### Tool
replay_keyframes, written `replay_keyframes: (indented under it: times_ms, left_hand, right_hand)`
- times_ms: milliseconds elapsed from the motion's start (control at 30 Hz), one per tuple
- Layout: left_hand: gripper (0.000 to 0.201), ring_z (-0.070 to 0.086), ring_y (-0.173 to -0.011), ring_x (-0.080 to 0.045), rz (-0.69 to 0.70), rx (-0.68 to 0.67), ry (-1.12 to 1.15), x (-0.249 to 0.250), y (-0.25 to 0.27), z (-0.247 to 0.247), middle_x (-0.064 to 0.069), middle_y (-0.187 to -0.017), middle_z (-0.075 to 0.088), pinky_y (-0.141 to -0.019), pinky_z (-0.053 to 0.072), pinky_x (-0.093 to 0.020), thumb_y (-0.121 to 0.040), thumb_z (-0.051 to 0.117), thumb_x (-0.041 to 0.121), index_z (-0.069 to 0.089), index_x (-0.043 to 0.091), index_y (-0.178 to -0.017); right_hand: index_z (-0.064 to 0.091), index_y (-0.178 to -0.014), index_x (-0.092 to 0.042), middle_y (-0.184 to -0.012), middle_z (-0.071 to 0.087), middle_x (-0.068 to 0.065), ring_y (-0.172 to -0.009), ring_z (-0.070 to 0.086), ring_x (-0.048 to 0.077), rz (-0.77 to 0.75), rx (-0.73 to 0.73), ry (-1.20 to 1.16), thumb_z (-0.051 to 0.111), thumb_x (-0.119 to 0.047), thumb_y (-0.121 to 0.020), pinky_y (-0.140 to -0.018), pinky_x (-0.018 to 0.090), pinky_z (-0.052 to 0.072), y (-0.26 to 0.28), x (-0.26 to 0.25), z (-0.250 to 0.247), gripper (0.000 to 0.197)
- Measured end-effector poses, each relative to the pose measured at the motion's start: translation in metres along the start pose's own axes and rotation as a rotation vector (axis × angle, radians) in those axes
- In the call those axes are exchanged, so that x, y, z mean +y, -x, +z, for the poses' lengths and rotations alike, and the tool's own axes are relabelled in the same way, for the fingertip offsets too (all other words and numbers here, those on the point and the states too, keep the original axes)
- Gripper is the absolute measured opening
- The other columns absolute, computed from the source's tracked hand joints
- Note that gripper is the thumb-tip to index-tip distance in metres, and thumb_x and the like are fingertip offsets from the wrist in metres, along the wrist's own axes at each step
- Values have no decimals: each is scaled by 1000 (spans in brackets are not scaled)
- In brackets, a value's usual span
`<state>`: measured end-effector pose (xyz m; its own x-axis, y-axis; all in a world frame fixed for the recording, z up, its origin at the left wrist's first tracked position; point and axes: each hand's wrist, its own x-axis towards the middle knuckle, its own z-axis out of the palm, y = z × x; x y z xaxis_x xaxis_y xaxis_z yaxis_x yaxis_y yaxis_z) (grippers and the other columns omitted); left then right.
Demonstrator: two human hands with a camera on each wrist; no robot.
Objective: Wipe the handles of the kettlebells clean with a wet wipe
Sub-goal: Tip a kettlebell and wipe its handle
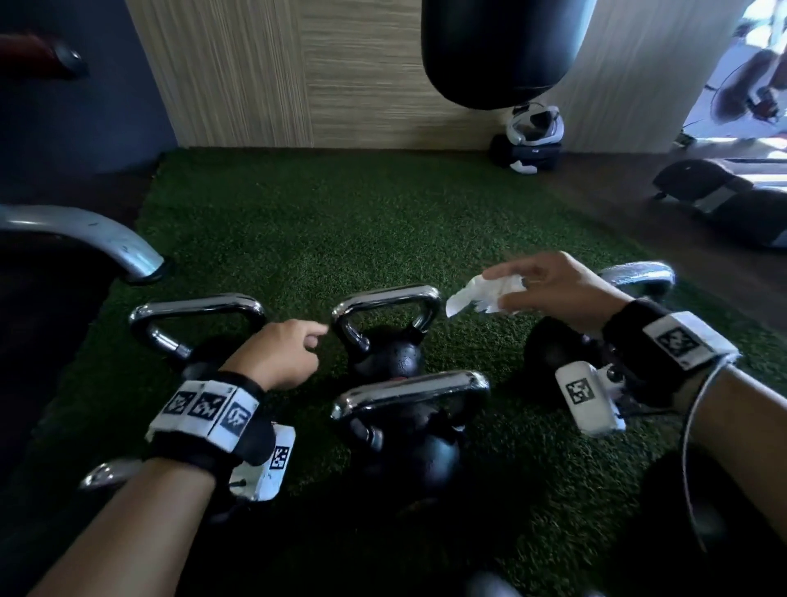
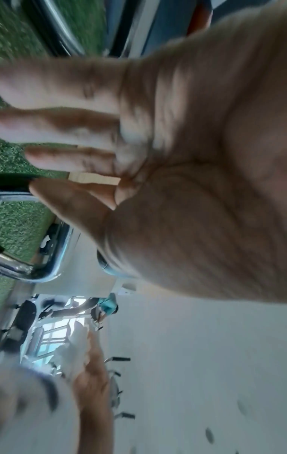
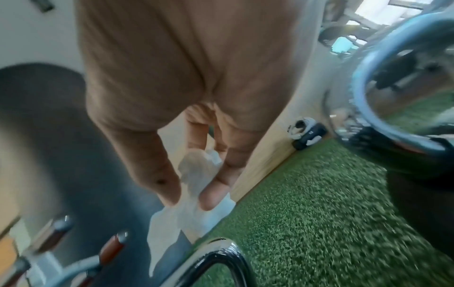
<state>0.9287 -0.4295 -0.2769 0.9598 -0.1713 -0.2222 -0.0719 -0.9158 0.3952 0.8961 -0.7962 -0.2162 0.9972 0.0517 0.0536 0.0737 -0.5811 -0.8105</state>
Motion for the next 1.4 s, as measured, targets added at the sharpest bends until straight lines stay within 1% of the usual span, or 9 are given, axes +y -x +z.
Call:
replay_keyframes:
  times_ms: [200,367,433,533,700,933,1067,1300,1400]
  left_hand:
    - [32,56,-66,-14,-143,-311,185,0,23,42,-8,-80,64,-59,46,-23,-96,52,-10,66,17,-84]
    - [35,51,-61,-25,-209,-368,314,-4,46,85,-18,-69,54,-52,45,-34,-54,87,8,63,3,-79]
    - [53,52,-73,-29,-250,-399,381,3,61,96,-22,-82,61,-65,48,-36,-50,96,21,66,2,-89]
    - [41,60,-94,-12,-329,-315,608,27,85,95,2,-108,71,-81,54,-34,-77,89,20,70,23,-112]
    - [109,63,-105,-18,-368,-143,577,37,96,104,-1,-123,63,-81,63,-36,-34,97,65,62,14,-124]
    - [58,66,-102,-16,-290,-68,490,36,108,111,5,-106,61,-75,66,-39,-60,96,50,54,26,-93]
    - [84,63,-102,-14,-268,-37,453,25,101,116,5,-116,55,-75,66,-36,-57,96,53,54,20,-122]
    - [45,64,-90,-9,-156,-12,408,18,91,117,19,-91,59,-82,63,-34,-57,96,52,61,42,-83]
    - [59,69,-98,-13,-143,0,392,12,86,122,14,-99,68,-90,60,-34,-48,95,61,70,37,-95]
  right_hand:
    - [79,-112,-20,-115,78,-6,-106,72,5,-73,-16,-34,83,3,-79,-103,27,53,59,29,-12,40]
    - [79,-109,-25,-95,76,2,-74,68,13,-143,0,140,85,-10,-80,-71,27,57,90,31,-3,33]
    - [78,-106,-26,-84,69,2,-67,61,14,-175,21,159,85,-8,-81,-65,24,53,99,25,3,32]
    - [80,-101,-29,-87,70,-8,-70,60,-1,-252,44,350,82,-15,-84,-66,16,45,107,13,12,22]
    - [83,-86,-26,-93,61,-10,-84,58,7,-323,135,391,73,-8,-86,-78,22,49,110,-5,25,21]
    - [81,-86,-27,-102,72,-8,-97,67,14,-340,89,538,68,-9,-88,-94,36,55,105,-18,45,23]
    - [81,-89,-15,-103,68,-4,-90,66,17,-360,95,499,63,-3,-87,-90,36,56,97,-18,63,22]
    - [84,-96,-18,-100,65,-5,-84,64,9,-510,69,457,77,-13,-83,-80,10,48,91,-9,75,16]
    - [84,-99,-17,-101,73,-4,-83,65,4,-530,99,352,78,-7,-83,-80,6,47,87,-7,82,20]
